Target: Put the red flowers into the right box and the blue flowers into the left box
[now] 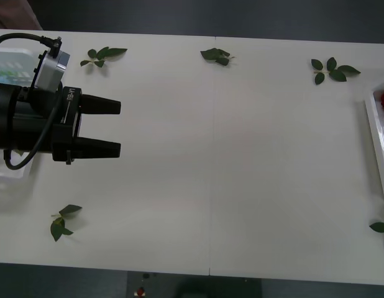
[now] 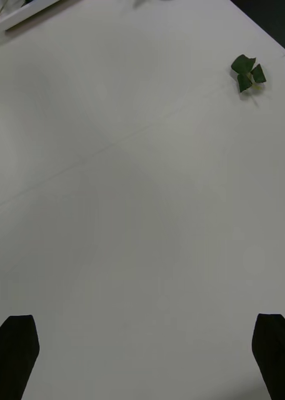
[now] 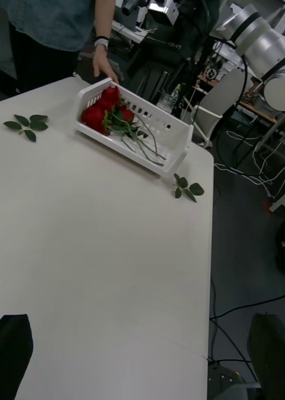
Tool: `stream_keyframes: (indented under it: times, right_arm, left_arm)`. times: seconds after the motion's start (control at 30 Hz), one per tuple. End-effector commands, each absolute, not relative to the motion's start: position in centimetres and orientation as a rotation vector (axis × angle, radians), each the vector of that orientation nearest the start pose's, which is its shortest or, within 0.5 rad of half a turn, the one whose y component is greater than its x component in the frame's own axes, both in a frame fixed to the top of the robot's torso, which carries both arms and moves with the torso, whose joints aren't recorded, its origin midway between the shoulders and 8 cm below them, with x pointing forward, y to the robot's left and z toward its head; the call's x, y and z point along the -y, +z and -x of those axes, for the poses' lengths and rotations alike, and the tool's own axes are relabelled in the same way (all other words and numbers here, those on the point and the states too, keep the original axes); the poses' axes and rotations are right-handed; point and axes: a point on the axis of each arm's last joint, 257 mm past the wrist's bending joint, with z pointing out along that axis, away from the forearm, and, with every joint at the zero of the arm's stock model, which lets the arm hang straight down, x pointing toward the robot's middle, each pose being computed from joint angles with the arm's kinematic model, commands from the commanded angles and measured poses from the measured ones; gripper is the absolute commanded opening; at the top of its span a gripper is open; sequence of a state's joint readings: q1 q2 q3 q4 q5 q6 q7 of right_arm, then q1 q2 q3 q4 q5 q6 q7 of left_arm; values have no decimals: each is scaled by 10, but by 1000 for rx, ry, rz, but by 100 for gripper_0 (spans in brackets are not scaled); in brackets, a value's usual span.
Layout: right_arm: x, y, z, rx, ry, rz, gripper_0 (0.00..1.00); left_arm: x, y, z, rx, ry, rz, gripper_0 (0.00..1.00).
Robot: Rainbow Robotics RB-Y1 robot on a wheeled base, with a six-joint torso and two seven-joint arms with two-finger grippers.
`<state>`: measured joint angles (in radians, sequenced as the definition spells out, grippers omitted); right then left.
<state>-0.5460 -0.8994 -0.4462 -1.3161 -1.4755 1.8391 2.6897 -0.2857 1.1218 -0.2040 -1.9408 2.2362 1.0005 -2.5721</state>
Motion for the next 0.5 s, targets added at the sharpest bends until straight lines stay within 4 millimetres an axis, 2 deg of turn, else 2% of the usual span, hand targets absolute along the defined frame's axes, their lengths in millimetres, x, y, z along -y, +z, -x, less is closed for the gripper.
stream_keyframes:
  times: [0.03, 0.5]
  right_arm:
    - [367, -52, -449, -1905, 380, 1293, 100]
    - [367, -52, -449, -1905, 380, 1293, 100]
  left_arm:
    - [-114, -35, -350, -1540, -969, -1274, 100]
    - [-110, -49, -332, -1534, -1003, -1290, 100]
